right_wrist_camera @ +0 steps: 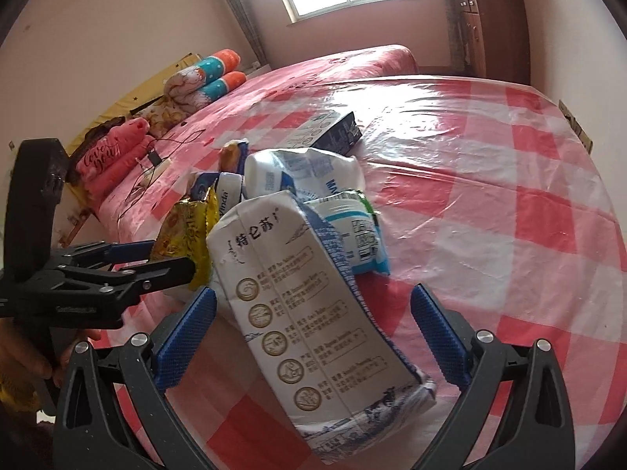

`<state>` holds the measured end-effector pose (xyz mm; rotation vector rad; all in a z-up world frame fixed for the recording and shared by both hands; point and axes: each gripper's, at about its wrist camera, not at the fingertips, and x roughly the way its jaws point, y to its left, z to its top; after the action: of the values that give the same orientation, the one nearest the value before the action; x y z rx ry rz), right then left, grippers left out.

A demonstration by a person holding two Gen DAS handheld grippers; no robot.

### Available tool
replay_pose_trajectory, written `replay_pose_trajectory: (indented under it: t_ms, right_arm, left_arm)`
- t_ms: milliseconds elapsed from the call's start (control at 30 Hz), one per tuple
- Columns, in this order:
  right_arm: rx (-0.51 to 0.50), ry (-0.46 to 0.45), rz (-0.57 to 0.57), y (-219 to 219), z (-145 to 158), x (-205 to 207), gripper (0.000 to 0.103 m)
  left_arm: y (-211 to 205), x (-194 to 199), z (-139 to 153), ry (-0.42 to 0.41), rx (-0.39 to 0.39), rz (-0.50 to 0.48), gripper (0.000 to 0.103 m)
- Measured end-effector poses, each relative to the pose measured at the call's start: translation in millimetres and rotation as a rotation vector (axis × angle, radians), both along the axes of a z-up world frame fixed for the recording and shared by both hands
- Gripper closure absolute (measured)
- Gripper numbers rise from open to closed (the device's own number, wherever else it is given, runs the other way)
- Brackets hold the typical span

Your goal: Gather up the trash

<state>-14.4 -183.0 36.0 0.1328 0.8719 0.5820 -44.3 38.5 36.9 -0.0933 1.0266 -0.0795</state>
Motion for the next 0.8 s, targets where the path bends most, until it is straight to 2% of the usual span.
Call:
replay_pose_trajectory:
  t_ms: [333, 533, 667, 733, 767, 800]
  right_arm:
    - [-0.017, 0.002, 0.009, 2, -5, -1, 0.005]
    - [-0.036, 0.007, 0.012, 7, -9, 1, 0.005]
    - [-0.047, 0.008, 0.016, 10, -11, 1, 0.005]
    - [-0.052, 0.006, 0.015, 12, -11, -2, 0.005]
    - [-0.055, 0.006, 0.013, 13, -12, -2, 0.005]
    - [-0.058, 0.007, 0.009, 14, -12, -2, 0.005]
  left_arm:
    - [-10, 19, -6, 0.031, 0.012, 0.0, 0.01]
    - [3, 31, -14, 0.037, -0.058, 0.076, 0.008]
    - [6, 34, -16, 0.012, -0.047, 0.117, 0.008]
    - [6, 33, -15, -0.004, -0.048, 0.121, 0.017]
    - [6, 33, -15, -0.006, -0.058, 0.112, 0.027]
    - [6, 32, -15, -0.01, -0.057, 0.116, 0.03]
